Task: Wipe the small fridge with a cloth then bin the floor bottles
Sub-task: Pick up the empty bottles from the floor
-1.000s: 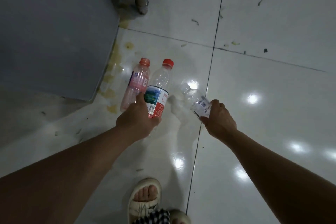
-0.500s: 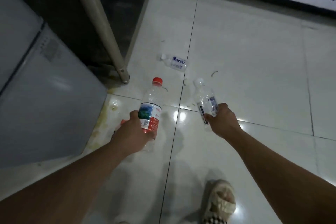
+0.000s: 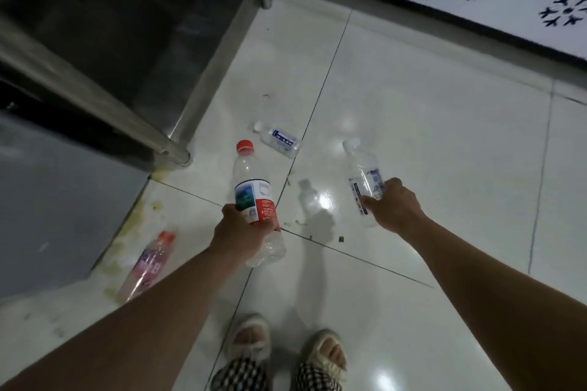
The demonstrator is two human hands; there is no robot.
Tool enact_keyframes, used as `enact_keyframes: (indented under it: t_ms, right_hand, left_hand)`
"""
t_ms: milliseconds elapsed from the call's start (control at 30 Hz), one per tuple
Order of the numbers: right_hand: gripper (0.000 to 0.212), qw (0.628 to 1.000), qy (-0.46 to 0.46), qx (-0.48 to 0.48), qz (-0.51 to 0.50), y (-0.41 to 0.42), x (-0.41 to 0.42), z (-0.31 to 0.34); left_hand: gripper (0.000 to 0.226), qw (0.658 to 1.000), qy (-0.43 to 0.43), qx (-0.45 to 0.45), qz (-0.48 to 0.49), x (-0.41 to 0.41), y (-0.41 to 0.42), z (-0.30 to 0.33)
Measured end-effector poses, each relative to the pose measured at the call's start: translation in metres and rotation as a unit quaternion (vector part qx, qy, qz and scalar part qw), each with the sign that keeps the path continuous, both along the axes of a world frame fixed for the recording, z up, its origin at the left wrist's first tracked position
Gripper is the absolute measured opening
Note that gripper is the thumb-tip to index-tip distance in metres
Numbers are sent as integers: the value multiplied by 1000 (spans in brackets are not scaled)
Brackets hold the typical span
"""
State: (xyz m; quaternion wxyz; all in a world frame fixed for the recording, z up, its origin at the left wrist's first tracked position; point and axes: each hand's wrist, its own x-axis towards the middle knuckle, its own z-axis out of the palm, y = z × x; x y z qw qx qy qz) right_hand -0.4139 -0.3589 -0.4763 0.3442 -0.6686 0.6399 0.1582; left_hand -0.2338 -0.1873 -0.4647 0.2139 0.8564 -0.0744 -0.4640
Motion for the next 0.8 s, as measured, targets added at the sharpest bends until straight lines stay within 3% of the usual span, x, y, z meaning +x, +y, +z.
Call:
enact_keyframes:
  t_ms: [300,800]
  right_hand:
    - [57,999,-15,40,25,-77,53,-69]
    - [57,995,-24,1,101,-136,133,-299]
  left_hand:
    - [75,996,6,11,85,29,-76,-74]
    - [77,977,-78,-5,198,47,-143,-295]
